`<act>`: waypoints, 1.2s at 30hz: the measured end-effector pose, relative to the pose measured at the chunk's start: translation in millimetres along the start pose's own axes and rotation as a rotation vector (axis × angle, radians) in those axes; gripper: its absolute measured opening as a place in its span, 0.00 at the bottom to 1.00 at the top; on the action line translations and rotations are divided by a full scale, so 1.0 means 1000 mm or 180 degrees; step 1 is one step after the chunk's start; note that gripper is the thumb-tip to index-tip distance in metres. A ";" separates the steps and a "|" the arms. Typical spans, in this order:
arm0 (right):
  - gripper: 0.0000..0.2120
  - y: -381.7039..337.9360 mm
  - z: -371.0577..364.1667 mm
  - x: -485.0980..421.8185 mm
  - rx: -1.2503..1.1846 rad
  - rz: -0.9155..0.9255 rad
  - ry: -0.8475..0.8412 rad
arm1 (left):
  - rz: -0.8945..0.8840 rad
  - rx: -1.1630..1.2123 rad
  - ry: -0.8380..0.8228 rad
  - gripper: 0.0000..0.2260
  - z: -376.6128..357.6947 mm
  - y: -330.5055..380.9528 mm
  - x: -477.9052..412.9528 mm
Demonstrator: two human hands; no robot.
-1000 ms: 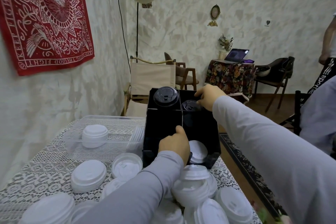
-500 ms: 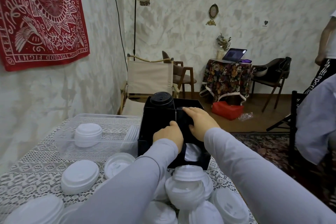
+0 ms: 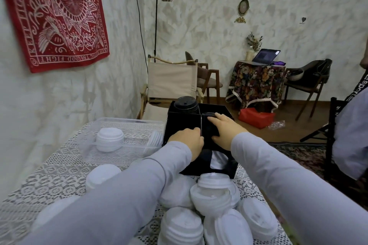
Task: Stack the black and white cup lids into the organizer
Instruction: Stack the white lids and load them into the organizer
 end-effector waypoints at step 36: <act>0.08 -0.161 -0.092 0.258 -0.1089 0.1986 0.1408 | -0.1501 0.0044 0.1009 0.15 -0.023 -0.072 0.301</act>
Point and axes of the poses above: each hand's wrist, its own x-axis away from the middle knuckle, its own z-axis out of the back of the hand, y = z × x, the point moved 4 cm from there along -x, towards the middle knuckle, and after that the axes turned 4 degrees about -z, right-handed, at the moved point
